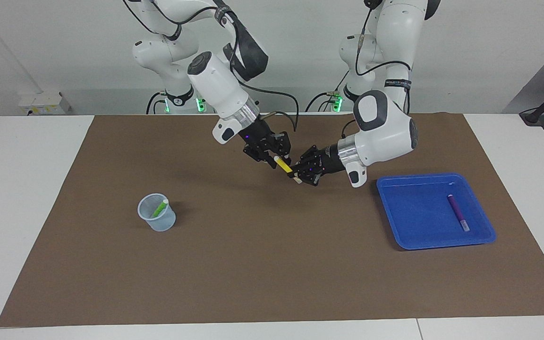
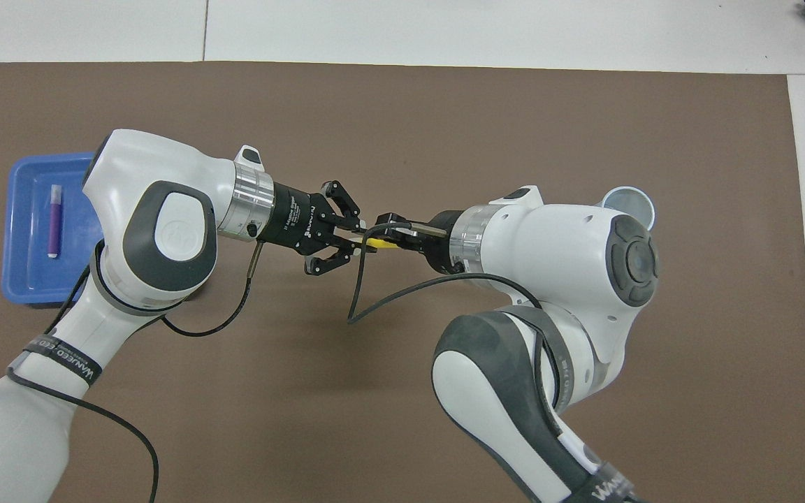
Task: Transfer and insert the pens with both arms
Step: 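Grasp the yellow pen with the right gripper and open the left gripper, then insert the yellow pen into the white cup with the right gripper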
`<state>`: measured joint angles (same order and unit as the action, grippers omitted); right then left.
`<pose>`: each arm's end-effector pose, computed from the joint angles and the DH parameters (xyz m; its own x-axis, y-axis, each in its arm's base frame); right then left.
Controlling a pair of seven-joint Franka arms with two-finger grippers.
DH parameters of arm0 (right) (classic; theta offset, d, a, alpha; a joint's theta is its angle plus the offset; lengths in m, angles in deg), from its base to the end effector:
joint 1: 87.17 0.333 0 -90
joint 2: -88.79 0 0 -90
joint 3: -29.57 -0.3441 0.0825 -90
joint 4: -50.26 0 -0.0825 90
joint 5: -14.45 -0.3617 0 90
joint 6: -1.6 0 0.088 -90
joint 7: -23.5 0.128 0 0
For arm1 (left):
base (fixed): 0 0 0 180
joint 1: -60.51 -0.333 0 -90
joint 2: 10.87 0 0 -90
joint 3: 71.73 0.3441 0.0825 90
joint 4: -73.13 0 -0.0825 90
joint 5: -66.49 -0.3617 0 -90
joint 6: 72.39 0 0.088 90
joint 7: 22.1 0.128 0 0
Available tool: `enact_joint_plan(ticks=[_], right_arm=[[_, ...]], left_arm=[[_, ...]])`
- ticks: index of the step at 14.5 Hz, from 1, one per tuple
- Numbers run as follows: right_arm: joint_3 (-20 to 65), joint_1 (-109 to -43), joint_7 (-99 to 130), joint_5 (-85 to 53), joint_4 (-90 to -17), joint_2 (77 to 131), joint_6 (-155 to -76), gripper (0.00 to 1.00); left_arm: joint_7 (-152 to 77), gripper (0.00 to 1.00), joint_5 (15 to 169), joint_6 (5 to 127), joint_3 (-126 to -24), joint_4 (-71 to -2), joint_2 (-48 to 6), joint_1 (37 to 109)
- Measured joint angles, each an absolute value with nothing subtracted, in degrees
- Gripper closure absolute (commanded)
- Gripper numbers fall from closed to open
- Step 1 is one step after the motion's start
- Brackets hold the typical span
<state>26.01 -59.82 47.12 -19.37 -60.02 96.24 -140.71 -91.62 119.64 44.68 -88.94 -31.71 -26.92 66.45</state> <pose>0.5293 0.3207 0.4899 0.9553 -0.2875 0.0694 -0.1971 -0.7938 -0.5754 0.5536 -0.2852 0.4297 0.1851 0.6029 -0.7760 0.9664 -0.2551 0.0324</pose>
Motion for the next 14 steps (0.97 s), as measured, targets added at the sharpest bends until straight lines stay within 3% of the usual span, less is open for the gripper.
enact_joint_plan(ticks=[5, 9, 13, 14], right_arm=[[26.03, -59.83, 46.95, -19.37, -60.02, 96.24, -140.71, 0.69], [26.07, -59.85, 46.94, -19.38, -60.04, 96.27, -140.69, 1.00], [26.06, -59.84, 46.94, -19.37, -60.03, 96.27, -140.68, 1.00], [26.06, -59.84, 46.94, -19.37, -60.03, 96.27, -140.69, 1.00]], left_arm=[[-91.62, 1.00, 119.64, 44.66, -88.94, -31.71, -26.92, 66.45], [-91.62, 1.00, 119.64, 44.66, -88.87, -31.69, -26.88, 66.46], [-91.62, 1.00, 119.64, 44.66, -88.87, -31.70, -26.88, 66.46], [-91.62, 0.92, 119.64, 44.66, -88.87, -31.70, -26.88, 66.46]])
